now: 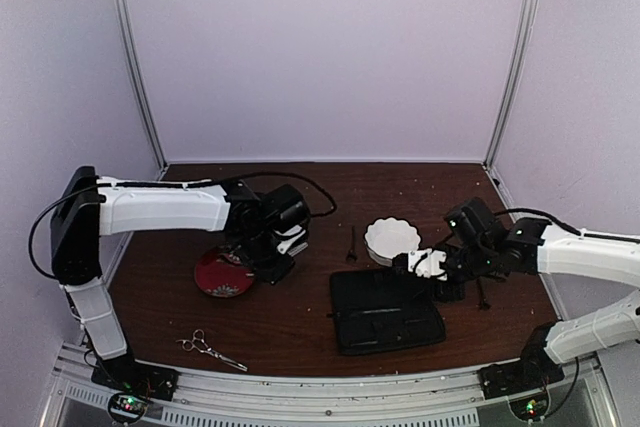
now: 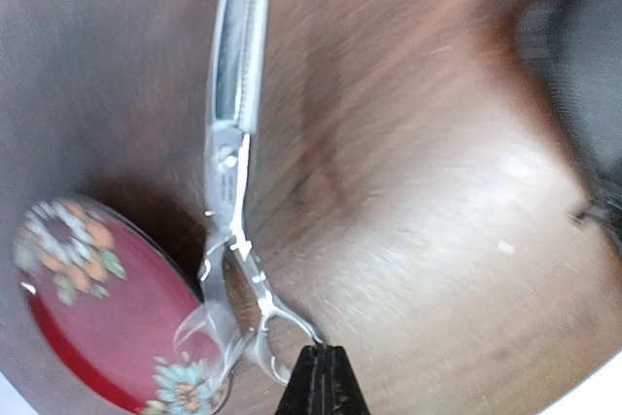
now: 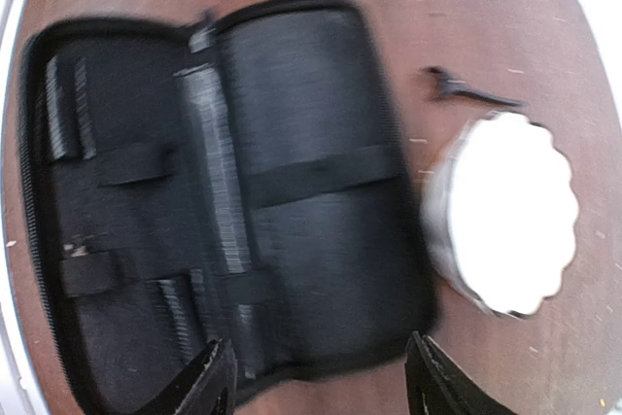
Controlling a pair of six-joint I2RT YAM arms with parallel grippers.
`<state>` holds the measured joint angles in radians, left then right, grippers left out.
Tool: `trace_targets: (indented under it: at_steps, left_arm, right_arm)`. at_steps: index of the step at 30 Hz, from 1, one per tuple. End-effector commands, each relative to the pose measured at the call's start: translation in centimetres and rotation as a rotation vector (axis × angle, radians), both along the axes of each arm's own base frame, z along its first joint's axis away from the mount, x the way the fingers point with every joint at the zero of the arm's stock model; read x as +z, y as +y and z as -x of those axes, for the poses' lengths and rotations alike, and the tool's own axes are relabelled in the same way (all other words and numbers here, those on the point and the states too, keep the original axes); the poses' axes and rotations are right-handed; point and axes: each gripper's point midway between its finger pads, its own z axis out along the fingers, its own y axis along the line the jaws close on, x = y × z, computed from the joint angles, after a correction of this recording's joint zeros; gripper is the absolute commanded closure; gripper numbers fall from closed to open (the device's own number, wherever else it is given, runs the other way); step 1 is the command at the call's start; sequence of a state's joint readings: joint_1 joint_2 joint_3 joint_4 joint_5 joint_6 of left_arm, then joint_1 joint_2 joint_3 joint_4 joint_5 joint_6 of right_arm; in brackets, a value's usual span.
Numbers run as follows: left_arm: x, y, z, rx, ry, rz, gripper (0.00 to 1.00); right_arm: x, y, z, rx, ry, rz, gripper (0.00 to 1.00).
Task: Sort the hair-cutting tools
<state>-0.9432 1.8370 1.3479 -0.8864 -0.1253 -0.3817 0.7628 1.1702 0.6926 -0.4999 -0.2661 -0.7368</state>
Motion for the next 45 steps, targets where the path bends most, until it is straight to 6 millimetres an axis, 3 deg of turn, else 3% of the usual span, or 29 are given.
trace_targets:
  at_steps: [1, 6, 9, 11, 14, 16, 20, 24, 29, 35, 39, 45]
  left_arm:
    - [5.2, -2.8, 0.4, -0.279, -0.088, 0.068, 1.00]
    - [6.6, -5.7, 1.9, -0.429, -0.085, 0.121, 1.00]
    - [5.9, -6.2, 1.8, -0.426, -0.077, 0.108, 1.00]
    - [5.0, -5.5, 1.3, -0.392, -0.079, 0.065, 1.00]
    - [4.4, -2.6, -1.7, -0.155, -0.170, -0.068, 0.98]
    - [3.6, -1.3, -2.3, -0.034, -0.131, -0.063, 0.84]
    - [2.0, 0.7, -2.5, 0.094, -0.063, -0.064, 0.72]
    - [0.6, 1.2, -1.7, 0.121, 0.006, -0.042, 0.72]
    - [-1.3, 1.7, -1.4, 0.142, 0.070, -0.031, 0.80]
    - [-2.0, 0.0, -0.7, 0.128, 0.123, 0.059, 0.82]
    - [-2.2, -1.7, -0.1, 0.150, 0.162, 0.141, 0.75]
    - [-2.7, -2.7, -1.2, 0.175, 0.131, 0.129, 0.72]
  right_arm:
    - [3.9, -1.0, -2.8, -0.148, -0.029, -0.127, 0.39]
    - [4.7, -2.6, -5.6, -0.311, -0.037, -0.198, 0.39]
    - [4.8, -3.5, -6.8, -0.370, -0.026, -0.215, 0.39]
    - [4.6, -3.6, -6.9, -0.374, -0.009, -0.216, 0.39]
    - [4.6, -3.3, -6.7, -0.368, 0.012, -0.227, 0.39]
    - [4.7, -3.1, -6.6, -0.366, 0.023, -0.236, 0.39]
    - [4.6, -2.8, -6.4, -0.357, 0.044, -0.242, 0.39]
    - [4.3, -2.8, -6.3, -0.354, 0.050, -0.240, 0.39]
    - [4.4, -2.8, -6.2, -0.352, 0.051, -0.242, 0.39]
    - [4.0, -2.8, -6.1, -0.346, 0.058, -0.234, 0.39]
    - [3.9, -2.8, -6.0, -0.343, 0.061, -0.232, 0.39]
    - [3.5, -2.7, -5.9, -0.337, 0.070, -0.228, 0.39]
